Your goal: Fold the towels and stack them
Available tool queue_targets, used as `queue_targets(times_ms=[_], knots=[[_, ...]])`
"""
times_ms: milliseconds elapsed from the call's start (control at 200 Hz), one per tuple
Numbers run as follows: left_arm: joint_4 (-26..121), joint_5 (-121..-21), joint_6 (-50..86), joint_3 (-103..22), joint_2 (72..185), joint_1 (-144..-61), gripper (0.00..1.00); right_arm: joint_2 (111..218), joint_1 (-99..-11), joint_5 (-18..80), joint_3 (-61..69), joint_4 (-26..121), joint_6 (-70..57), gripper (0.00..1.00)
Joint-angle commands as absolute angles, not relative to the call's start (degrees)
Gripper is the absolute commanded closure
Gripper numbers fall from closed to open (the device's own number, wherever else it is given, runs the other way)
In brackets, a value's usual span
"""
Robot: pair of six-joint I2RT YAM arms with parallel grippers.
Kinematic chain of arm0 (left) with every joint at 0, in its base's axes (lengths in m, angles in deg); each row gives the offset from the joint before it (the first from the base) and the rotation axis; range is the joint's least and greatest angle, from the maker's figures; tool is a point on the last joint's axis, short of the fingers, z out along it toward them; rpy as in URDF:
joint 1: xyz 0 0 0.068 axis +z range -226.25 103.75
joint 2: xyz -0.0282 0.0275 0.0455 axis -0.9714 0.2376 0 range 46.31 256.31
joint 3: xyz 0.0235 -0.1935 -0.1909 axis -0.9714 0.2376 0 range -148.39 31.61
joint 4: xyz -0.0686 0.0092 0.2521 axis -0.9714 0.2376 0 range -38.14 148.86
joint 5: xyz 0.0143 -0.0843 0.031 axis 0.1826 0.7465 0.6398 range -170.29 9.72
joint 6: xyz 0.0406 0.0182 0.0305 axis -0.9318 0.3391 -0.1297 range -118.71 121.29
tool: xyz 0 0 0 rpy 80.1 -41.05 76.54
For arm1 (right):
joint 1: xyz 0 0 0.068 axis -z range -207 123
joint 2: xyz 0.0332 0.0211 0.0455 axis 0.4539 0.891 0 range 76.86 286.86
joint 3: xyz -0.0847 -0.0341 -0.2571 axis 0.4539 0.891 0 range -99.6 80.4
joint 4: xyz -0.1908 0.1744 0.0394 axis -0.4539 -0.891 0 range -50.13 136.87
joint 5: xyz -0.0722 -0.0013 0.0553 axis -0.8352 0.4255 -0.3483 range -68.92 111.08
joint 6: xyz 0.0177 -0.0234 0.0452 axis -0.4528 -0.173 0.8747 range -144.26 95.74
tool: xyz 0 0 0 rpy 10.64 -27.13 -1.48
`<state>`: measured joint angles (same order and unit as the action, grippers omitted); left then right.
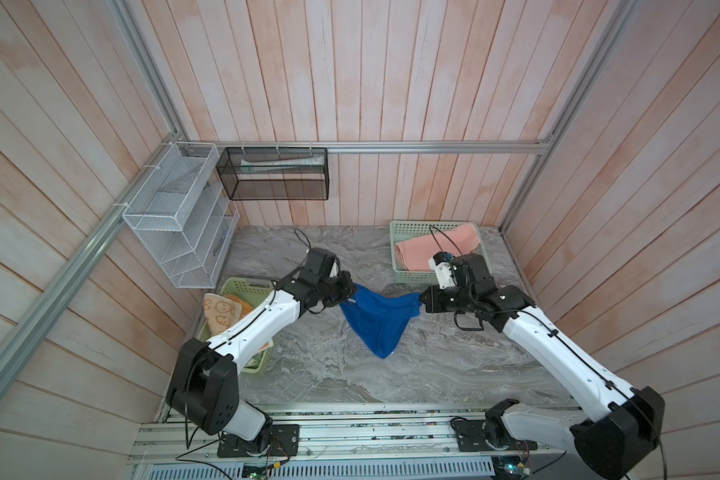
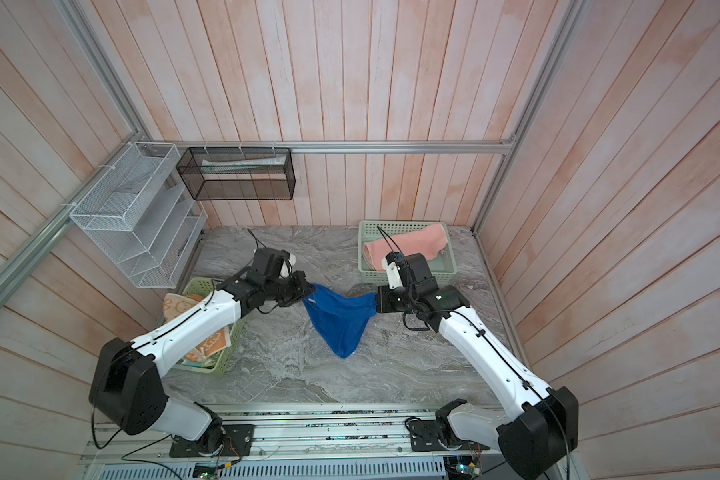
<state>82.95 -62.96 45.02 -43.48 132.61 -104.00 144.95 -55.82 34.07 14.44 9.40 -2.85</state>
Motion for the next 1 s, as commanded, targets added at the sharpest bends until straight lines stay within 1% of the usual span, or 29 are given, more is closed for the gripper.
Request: queue_targets(times_ms=[0, 55, 85, 115, 160, 180, 215, 255, 365, 530, 695, 755, 890, 995], knots=[[111.77, -68.48, 30.83, -59.33, 134.28, -103.32, 1.00, 142.11, -56.98, 37.91, 11.31, 0.31, -2.98, 1.00], [118.30, -70.53, 28.84, -66.42, 137.48, -103.71, 1.00, 141.64, -57.09, 41.22, 13.32, 0.91, -2.31, 1.00], [120.02, -71.42, 27.98, -68.88, 138.98, -103.94, 0.95, 141.48, -57.01, 42.79, 15.56, 2.23, -1.94, 1.00], [120.05, -71.99, 27.47, -69.79, 140.23, -104.18, 0.84, 141.81, -57.04, 43.58, 18.49, 3.81, -1.39, 1.00], [117.57, -72.42, 27.48, -68.98, 141.82, -104.09, 0.61, 143.01, -56.97, 44.07, 22.42, 6.19, -0.93, 1.00], [116.07, -72.28, 27.57, -68.20, 142.49, -104.11, 0.53, 143.72, -56.92, 43.86, 24.31, 7.10, -0.64, 1.00], [112.78, -71.30, 27.74, -66.34, 143.59, -104.07, 0.44, 145.18, -56.73, 43.58, 27.26, 9.39, 0.31, 1.00], [108.95, -70.13, 28.48, -63.33, 144.66, -103.66, 0.41, 147.08, -56.39, 44.06, 30.30, 12.26, 1.00, 1.00], [97.99, -64.44, 31.80, -53.12, 144.02, -101.05, 0.41, 152.25, -56.00, 45.32, 35.64, 18.50, 3.24, 1.00], [86.52, -59.71, 35.85, -38.79, 137.72, -97.76, 0.53, 154.97, -56.06, 45.84, 39.73, 23.75, 5.60, 1.00], [79.57, -56.73, 39.69, -28.88, 135.59, -97.44, 0.60, 155.05, -56.09, 44.66, 39.73, 23.45, 5.32, 1.00], [77.02, -56.18, 40.78, -26.41, 135.99, -97.21, 0.63, 155.42, -56.09, 44.43, 39.53, 23.17, 5.10, 1.00], [68.73, -52.76, 43.28, -22.27, 136.28, -97.17, 0.63, 155.70, -56.18, 44.38, 39.61, 23.07, 5.10, 1.00], [66.05, -51.27, 44.44, -22.50, 136.98, -97.18, 0.63, 155.27, -56.17, 43.95, 39.62, 22.71, 4.88, 1.00]])
